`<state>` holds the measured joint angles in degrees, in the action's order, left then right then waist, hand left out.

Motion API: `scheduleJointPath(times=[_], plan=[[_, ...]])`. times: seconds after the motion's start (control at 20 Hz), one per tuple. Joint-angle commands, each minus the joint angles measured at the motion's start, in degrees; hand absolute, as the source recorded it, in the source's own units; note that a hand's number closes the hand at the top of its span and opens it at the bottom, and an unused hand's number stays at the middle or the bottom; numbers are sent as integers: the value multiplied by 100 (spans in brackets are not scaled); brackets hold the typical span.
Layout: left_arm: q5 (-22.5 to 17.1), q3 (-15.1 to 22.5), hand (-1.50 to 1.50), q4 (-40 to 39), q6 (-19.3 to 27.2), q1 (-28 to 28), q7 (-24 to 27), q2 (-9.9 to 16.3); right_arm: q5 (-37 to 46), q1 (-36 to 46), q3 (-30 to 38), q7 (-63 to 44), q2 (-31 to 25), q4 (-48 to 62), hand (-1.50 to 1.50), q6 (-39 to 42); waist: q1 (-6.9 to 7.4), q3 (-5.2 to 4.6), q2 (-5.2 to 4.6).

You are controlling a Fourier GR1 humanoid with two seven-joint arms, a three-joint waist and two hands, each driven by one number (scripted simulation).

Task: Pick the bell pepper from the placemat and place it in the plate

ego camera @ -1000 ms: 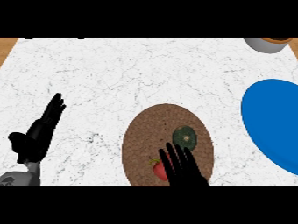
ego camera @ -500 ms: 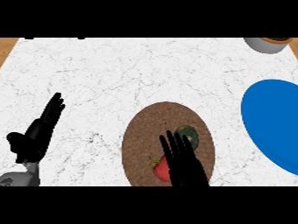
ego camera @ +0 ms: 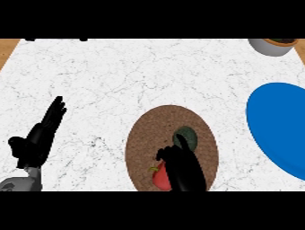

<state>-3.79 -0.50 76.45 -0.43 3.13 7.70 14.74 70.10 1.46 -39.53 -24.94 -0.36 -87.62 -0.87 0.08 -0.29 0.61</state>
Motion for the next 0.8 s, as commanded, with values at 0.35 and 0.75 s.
scheduleJointPath(times=[0.35,0.75], plan=[[46,-309,0,-534,-216,404,165,32,556,-35,-247,725,-195,625,150,-1355,-24,30,-63],[-19,-522,0,-78,127,-341,136,55,-1517,-1674,3276,479,-2558,-437,150,-1627,-840,60,26]])
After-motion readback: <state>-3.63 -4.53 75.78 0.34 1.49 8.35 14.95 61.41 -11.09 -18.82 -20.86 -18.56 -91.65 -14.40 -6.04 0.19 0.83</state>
